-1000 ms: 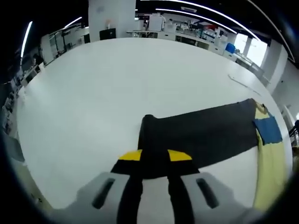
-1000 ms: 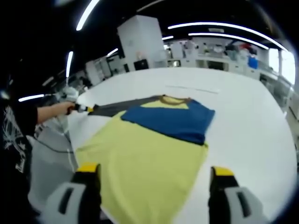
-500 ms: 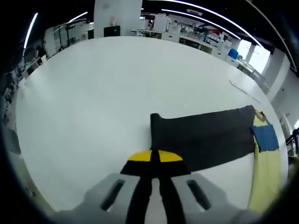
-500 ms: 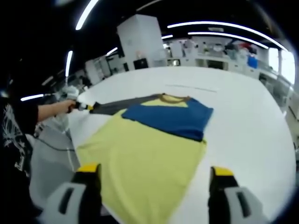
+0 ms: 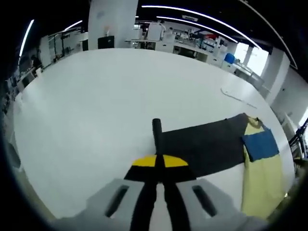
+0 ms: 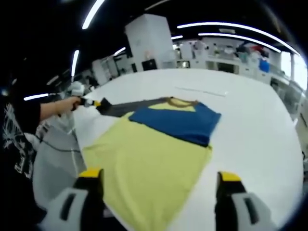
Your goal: Fold the garment on the visible template until the final outline fits inside the template.
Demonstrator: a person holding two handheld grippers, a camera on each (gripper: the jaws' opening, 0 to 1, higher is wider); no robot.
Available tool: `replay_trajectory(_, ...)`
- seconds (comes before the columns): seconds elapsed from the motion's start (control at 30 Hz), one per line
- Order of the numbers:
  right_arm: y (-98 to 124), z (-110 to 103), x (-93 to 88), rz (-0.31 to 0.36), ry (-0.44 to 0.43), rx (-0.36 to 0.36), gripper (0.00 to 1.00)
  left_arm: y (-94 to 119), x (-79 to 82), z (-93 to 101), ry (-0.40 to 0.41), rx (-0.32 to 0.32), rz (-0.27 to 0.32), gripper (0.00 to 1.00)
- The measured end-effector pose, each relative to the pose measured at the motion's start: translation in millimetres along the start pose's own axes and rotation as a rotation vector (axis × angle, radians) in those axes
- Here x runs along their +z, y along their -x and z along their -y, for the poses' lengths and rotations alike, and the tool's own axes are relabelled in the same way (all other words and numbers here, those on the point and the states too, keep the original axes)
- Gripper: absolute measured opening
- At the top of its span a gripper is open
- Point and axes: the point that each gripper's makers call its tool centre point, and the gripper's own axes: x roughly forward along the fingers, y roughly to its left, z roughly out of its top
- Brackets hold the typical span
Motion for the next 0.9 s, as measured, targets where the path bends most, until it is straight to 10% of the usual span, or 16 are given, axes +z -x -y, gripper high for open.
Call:
replay_trajectory(0.57, 6, -2, 12.5, 0.056, 0.030, 0.005, 0.99, 10, 29.2, 56.2, 0.090, -0.148, 0.059, 0.00)
replay_trajectory(0.9, 0, -10, 12.0, 0.067, 0.036, 0.038, 0.99, 16, 53.4, 94.5, -0.003, -0.183, 0.077, 0.00)
